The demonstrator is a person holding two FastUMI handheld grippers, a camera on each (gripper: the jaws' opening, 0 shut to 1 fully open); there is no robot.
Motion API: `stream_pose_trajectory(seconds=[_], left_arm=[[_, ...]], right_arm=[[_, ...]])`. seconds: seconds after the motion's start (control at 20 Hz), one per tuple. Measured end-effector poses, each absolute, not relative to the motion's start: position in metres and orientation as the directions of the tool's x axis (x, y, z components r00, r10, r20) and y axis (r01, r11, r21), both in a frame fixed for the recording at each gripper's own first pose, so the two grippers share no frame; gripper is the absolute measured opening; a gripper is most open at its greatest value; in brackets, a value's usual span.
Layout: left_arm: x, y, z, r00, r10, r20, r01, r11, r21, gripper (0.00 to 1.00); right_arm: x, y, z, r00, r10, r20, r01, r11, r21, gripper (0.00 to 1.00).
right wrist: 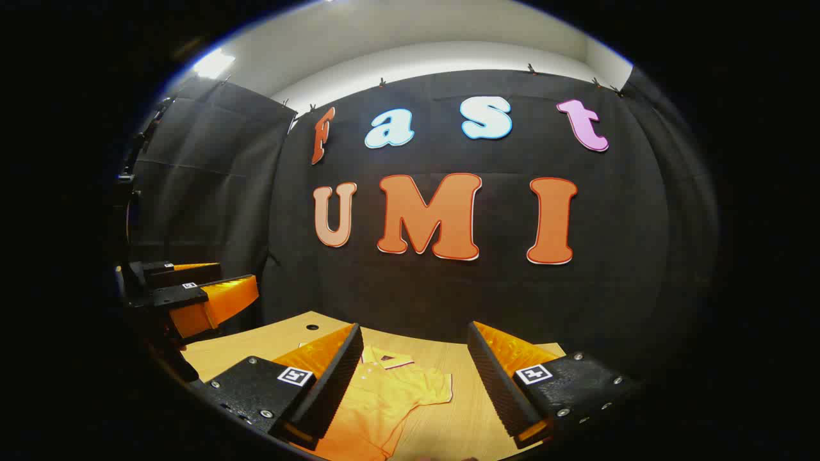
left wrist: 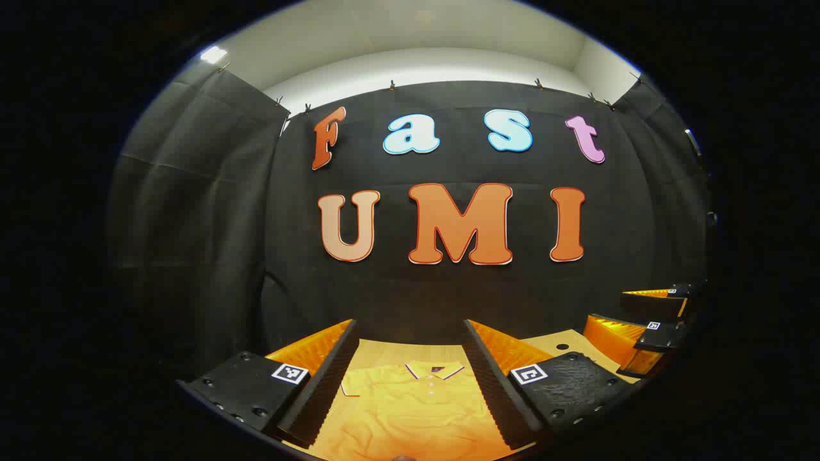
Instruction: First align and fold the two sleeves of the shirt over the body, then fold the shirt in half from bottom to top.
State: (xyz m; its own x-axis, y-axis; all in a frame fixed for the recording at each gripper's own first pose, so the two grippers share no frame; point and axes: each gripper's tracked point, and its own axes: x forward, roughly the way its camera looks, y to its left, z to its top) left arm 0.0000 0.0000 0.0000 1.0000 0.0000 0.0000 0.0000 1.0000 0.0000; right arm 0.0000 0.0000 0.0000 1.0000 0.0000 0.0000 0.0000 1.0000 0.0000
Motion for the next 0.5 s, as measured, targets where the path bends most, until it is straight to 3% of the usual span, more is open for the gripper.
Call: stream_pose_trajectory(seconds=[0.05, 0.1, 0.5], left_arm=[[-0.001, -0.002, -0.003, 1.0, 0.006, -0.002, -0.006, 1.0, 0.007, 0.99], [-0.003, -0.004, -0.007, 1.0, 0.012, -0.008, -0.011, 1.0, 0.013, 0.99], [0.014, -0.003, -0.01, 0.999, -0.031, -0.026, 0.033, 0.997, 0.065, 0.99]], right_arm=[[0.0, -0.001, 0.003, 1.0, 0.003, 0.022, -0.003, 1.0, 0.002, 0.95], [0.001, -0.007, 0.002, 0.999, -0.004, 0.035, 0.004, 1.0, 0.005, 0.99], [0.003, 0.001, -0.012, 0.999, -0.033, -0.029, 0.033, 0.999, -0.005, 0.99]])
